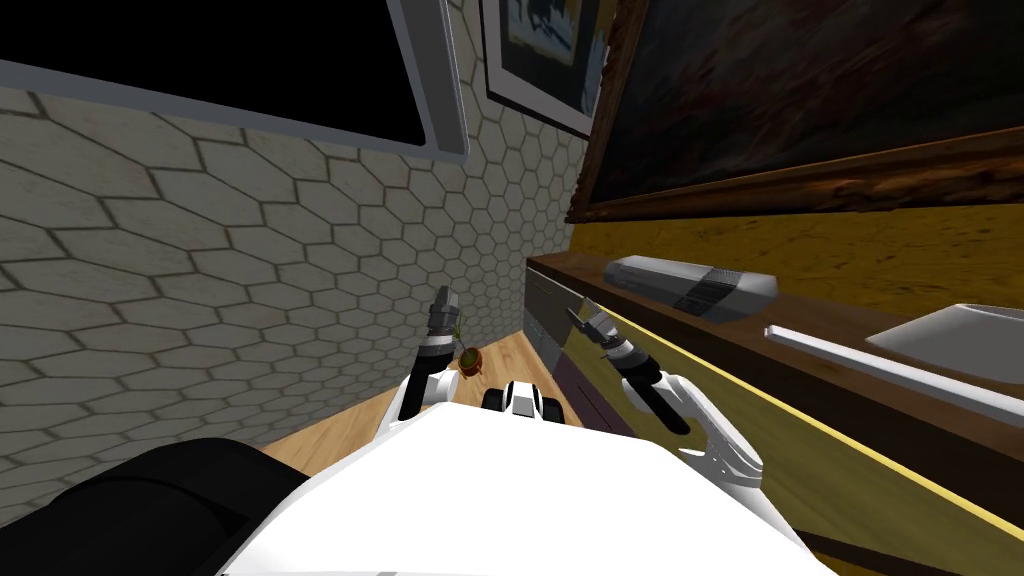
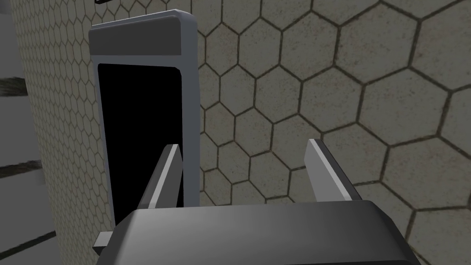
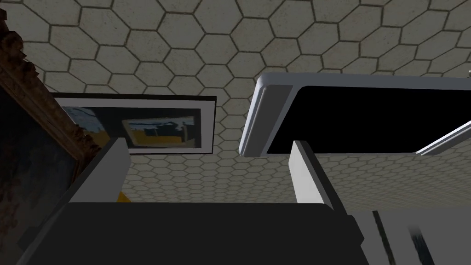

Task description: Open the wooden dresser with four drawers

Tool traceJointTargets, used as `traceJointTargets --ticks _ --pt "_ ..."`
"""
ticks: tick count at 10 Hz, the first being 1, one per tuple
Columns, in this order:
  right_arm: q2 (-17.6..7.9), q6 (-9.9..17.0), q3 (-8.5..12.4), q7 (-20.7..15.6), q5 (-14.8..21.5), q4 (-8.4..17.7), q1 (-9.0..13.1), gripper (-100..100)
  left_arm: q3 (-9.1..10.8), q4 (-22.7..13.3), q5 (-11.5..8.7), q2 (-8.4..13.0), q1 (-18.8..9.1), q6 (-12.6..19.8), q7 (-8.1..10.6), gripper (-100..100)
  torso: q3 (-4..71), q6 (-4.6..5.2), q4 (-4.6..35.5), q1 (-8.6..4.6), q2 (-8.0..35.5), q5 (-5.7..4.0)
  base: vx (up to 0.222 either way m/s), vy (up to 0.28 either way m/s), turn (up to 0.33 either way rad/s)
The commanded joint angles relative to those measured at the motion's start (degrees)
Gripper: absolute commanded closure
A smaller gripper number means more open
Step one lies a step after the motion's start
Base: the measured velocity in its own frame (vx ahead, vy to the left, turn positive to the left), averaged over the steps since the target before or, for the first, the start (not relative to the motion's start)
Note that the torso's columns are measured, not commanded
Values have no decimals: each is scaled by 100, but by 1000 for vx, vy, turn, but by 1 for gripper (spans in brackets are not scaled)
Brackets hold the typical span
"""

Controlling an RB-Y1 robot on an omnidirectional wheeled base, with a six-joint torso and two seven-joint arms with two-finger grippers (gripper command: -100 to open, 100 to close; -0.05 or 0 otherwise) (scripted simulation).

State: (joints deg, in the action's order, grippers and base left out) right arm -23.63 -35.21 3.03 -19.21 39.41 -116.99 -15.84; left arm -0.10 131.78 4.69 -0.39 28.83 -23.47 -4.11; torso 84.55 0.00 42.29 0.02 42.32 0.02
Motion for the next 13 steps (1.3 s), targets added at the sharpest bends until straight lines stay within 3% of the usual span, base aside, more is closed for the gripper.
traceJointTargets --ticks 1,9,10,11,12,13 --pt "-168 -88 41 -81 340 142 93 -100 0 0 0 0 0 0 0 0 4 0 -2 -4 -8 -2 52 64 -10" --pt "-778 -388 175 -375 1476 752 456 -100 0 0 0 0 0 0 0 0 2 0 -1 -6 -3 -3 57 73 -15" --pt "-935 -460 209 -447 1710 918 549 -100 0 0 0 0 0 0 0 0 1 0 -1 -1 -2 -2 62 97 -26" --pt "-935 -460 209 -447 1758 918 549 -100 0 0 0 0 0 0 0 0 3 1 -1 6 -5 1 55 82 -14" --pt "-1091 -531 242 -518 1969 1087 642 -100 0 0 0 0 0 0 0 0 2 -1 -1 -1 -3 0 62 86 -11" --pt "-1091 -531 242 -518 2038 1087 642 -100 0 0 0 0 0 0 0 0 3 0 -2 -2 -6 -2 54 71 -11"
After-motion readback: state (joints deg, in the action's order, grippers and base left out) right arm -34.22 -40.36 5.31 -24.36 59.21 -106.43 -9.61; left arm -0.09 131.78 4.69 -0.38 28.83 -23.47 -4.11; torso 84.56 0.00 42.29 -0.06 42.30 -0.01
